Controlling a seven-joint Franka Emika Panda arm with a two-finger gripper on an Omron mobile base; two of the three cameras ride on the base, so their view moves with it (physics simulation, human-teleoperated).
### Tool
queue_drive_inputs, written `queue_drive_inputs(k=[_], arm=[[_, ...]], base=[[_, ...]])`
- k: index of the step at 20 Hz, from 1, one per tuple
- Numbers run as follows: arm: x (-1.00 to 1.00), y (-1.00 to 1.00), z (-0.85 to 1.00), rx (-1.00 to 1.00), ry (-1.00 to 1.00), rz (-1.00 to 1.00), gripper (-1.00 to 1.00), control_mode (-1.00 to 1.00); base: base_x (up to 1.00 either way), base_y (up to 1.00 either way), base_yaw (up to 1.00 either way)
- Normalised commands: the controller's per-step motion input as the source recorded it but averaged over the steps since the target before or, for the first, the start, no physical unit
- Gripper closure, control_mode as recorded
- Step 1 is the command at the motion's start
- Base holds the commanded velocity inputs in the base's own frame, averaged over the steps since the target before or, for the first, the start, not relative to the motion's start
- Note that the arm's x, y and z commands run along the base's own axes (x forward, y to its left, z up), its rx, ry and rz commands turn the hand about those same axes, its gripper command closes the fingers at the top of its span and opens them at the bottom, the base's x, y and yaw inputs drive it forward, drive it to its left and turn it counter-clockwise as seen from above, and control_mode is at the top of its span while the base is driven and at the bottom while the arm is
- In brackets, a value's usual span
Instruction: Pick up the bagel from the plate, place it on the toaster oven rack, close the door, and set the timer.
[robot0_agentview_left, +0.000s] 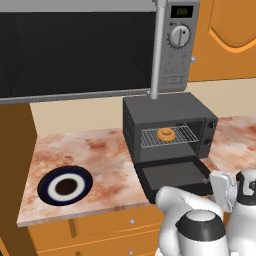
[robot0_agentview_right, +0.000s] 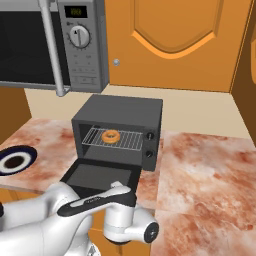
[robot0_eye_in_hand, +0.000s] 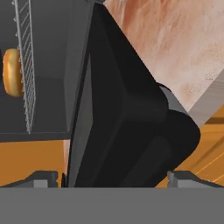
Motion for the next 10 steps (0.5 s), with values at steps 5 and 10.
queue_drive_inputs(k=[5, 10], arm=[[0.19, 0.11, 0.00, 0.03, -0.05, -0.01, -1.00, -1.00], [0.15, 0.05, 0.00, 0.03, -0.04, -0.02, -1.00, -1.00]], base=[[0.00, 0.00, 0.00], [0.00, 0.00, 0.00]])
